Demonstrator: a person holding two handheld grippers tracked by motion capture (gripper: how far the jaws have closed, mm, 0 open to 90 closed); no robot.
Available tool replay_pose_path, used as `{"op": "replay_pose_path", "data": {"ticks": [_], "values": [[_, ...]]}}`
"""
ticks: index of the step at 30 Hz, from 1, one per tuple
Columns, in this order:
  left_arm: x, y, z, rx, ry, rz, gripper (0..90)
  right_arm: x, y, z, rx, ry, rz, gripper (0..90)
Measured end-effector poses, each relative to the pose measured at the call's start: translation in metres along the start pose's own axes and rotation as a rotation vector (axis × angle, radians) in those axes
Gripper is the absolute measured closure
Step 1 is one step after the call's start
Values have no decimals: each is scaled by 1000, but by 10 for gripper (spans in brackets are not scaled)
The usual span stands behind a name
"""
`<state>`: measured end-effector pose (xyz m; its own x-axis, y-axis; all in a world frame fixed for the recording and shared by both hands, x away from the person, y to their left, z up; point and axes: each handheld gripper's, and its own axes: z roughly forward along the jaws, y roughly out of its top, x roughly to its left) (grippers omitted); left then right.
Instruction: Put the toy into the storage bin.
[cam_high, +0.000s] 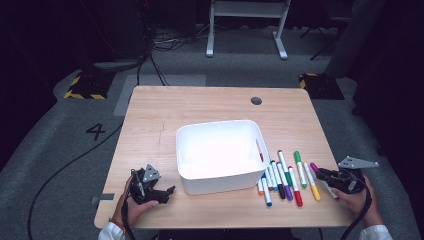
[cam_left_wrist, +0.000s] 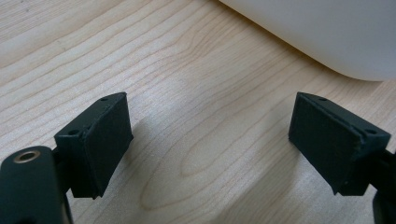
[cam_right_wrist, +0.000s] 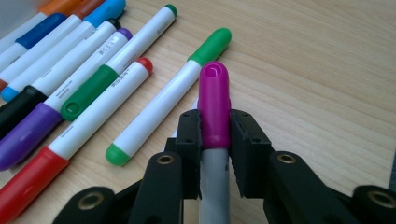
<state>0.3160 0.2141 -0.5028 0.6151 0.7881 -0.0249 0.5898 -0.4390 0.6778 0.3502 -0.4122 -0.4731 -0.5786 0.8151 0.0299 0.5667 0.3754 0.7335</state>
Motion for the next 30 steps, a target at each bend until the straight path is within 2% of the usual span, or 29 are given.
{"op": "replay_pose_path", "data": {"ticks": [5, 8, 12, 19, 30], "values": [[0, 0, 0, 0, 0, 1, 134, -3, 5, -3, -30, -11, 1, 745], [0, 0, 0, 0, 0, 0, 134, 1, 14, -10, -78, 3, -2, 745], [0, 0, 0, 0, 0, -1, 134, 3, 21, -16, -112, 21, -10, 745], [0, 0, 0, 0, 0, 0, 134, 17, 49, -27, -177, 61, -57, 745], [0, 0, 0, 0, 0, 0, 134, 38, 86, -32, -204, 121, -136, 745]]}}
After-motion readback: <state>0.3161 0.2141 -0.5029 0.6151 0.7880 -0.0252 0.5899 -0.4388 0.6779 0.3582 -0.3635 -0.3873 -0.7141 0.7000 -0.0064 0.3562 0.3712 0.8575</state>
